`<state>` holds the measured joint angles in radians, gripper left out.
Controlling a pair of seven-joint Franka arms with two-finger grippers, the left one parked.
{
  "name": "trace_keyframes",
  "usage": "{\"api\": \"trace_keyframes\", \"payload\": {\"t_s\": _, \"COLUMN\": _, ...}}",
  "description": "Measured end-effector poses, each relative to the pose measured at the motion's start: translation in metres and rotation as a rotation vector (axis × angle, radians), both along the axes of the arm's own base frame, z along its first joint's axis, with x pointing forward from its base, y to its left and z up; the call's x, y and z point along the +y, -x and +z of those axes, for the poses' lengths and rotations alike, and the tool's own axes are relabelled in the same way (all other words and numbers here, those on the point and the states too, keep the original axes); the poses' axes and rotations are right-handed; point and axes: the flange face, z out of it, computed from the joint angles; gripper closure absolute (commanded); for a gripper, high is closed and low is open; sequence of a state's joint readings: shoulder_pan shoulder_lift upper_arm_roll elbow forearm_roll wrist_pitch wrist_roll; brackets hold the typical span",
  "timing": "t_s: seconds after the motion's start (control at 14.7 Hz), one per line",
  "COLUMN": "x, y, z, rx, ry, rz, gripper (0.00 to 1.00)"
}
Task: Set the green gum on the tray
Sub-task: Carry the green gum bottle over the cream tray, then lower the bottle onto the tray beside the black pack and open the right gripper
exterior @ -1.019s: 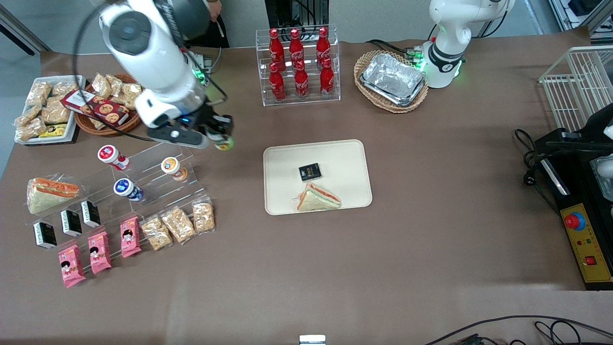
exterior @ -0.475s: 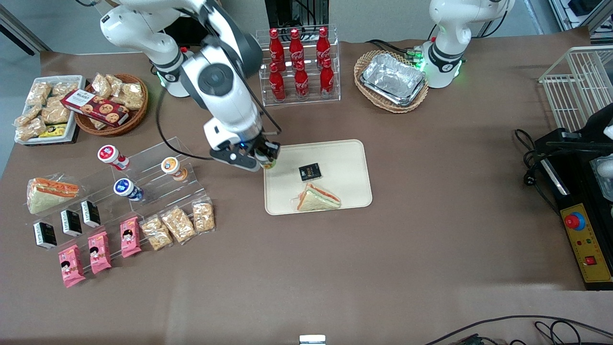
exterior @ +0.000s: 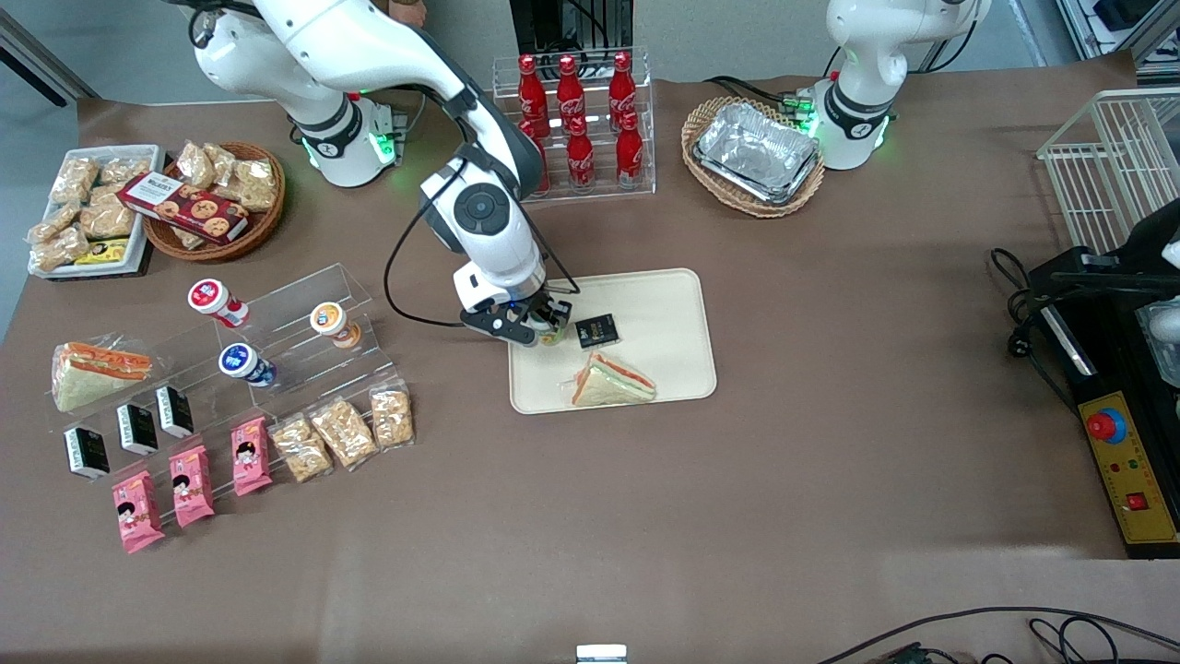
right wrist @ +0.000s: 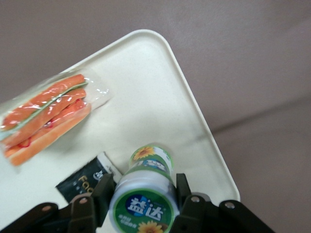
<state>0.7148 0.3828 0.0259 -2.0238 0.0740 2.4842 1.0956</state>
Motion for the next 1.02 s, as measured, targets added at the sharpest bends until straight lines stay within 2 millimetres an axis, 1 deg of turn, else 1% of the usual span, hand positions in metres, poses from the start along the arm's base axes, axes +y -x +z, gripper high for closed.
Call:
{"api": "trace_keyframes", "payload": {"t_s": 0.2, "x": 0.002, "y": 0.007, "z": -0.018, "rx": -0.010, "ry": -0.005, "rz": 0.008, "gripper": 0.59}}
{"api": "trace_keyframes", "payload": {"t_s": 0.54, "x": 0.004, "y": 0.015, "z": -0.027, "rx": 0.001, "ry": 0.005, "rz": 0.019, "gripper": 0.58}}
{"api": "trace_keyframes", "payload": {"t_s": 0.61, "x": 0.005, "y": 0.018, "z": -0.028, "rx": 0.001, "ry": 0.006, "rz": 0.023, "gripper": 0.53}}
{"api": "trace_keyframes", "payload": {"t_s": 0.68, "x": 0.006, "y": 0.019, "z": -0.028, "rx": 0.000, "ry": 0.004, "rz": 0.026, "gripper": 0.41}}
{"api": "trace_keyframes", "payload": {"t_s": 0.75, "x": 0.007, "y": 0.020, "z": -0.028, "rx": -0.003, "ry": 0.002, "rz": 0.028, "gripper": 0.00}}
{"api": "trace_keyframes", "payload": {"t_s": 1.02, "x": 0.006, "y": 0.021, "z": -0.029, "rx": -0.007, "ry": 0.000, "rz": 0.027, "gripper": 0.00}}
